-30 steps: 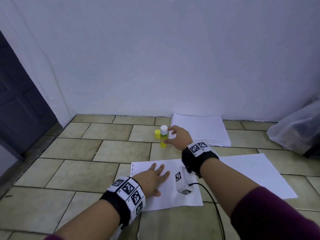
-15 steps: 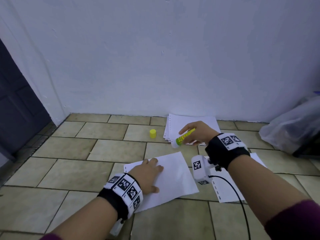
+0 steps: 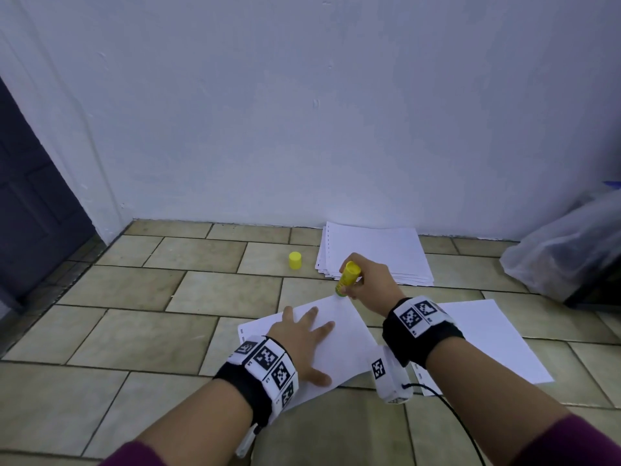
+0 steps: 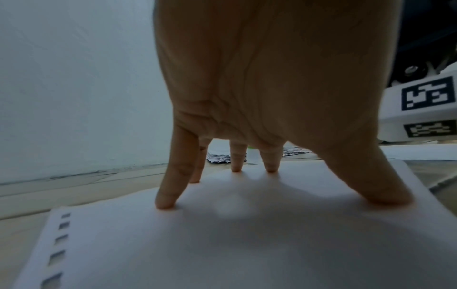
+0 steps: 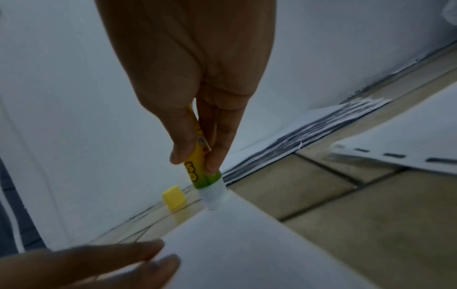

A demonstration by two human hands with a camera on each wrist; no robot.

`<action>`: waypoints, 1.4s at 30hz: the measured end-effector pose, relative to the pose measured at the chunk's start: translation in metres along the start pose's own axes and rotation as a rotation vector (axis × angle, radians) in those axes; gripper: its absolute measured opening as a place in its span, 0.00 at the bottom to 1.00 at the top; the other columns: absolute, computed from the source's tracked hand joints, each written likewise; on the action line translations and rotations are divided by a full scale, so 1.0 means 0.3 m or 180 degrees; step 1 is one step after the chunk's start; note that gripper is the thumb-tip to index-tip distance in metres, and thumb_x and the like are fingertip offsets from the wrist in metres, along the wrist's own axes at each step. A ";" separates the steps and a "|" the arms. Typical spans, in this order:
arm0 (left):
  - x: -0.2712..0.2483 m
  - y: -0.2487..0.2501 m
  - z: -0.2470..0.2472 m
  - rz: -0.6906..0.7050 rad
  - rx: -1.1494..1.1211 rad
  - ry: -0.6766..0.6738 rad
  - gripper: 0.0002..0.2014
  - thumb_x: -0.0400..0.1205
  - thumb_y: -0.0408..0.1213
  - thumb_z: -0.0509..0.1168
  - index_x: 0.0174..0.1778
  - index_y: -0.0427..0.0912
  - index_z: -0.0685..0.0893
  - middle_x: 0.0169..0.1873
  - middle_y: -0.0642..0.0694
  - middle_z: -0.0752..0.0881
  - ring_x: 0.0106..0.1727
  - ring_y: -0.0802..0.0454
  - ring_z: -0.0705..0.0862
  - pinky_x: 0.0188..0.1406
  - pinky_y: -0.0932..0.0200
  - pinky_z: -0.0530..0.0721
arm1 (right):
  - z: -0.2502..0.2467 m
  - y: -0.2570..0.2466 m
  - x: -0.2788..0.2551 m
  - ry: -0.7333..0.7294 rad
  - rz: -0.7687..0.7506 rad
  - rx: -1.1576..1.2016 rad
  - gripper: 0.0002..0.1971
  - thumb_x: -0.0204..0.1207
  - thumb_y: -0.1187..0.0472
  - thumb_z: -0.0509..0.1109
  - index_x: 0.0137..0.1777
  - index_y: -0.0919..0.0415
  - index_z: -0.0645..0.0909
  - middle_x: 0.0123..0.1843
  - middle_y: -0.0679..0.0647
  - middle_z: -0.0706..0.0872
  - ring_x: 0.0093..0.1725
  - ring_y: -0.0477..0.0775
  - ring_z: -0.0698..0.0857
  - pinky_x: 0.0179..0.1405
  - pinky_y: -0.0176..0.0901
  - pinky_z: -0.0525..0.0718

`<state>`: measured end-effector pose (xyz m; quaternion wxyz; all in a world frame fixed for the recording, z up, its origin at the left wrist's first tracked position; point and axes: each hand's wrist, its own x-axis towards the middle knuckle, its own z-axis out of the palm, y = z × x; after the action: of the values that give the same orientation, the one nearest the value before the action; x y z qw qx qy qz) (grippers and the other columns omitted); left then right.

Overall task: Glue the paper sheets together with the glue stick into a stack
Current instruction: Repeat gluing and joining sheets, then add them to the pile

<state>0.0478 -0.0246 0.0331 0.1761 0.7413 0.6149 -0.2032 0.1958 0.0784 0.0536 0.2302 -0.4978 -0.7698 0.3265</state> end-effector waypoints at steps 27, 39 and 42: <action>-0.011 -0.060 -0.002 0.0070 0.0558 0.0044 0.34 0.86 0.56 0.54 0.84 0.60 0.44 0.83 0.45 0.48 0.78 0.37 0.57 0.74 0.45 0.69 | -0.183 0.051 -0.244 -0.0773 0.0502 0.0118 0.13 0.69 0.71 0.77 0.44 0.62 0.75 0.36 0.57 0.87 0.30 0.52 0.86 0.34 0.46 0.88; -0.028 -0.079 -0.012 0.0157 0.0046 0.0412 0.34 0.80 0.58 0.64 0.78 0.47 0.63 0.75 0.43 0.66 0.75 0.45 0.64 0.68 0.45 0.74 | -0.105 0.030 -0.111 0.0257 0.0945 0.2146 0.13 0.74 0.73 0.72 0.52 0.65 0.71 0.40 0.64 0.85 0.27 0.52 0.85 0.27 0.38 0.85; -0.032 -0.109 -0.005 0.0075 0.0017 0.0437 0.40 0.75 0.59 0.70 0.78 0.47 0.62 0.77 0.44 0.61 0.79 0.46 0.58 0.69 0.47 0.74 | -0.060 0.019 -0.075 0.0265 0.0908 0.1949 0.15 0.73 0.71 0.74 0.50 0.64 0.70 0.39 0.63 0.85 0.27 0.53 0.84 0.28 0.40 0.85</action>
<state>0.0142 -0.0260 0.0389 0.1339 0.7611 0.6163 -0.1515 0.2205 0.0644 0.0609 0.3522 -0.5212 -0.5486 0.5507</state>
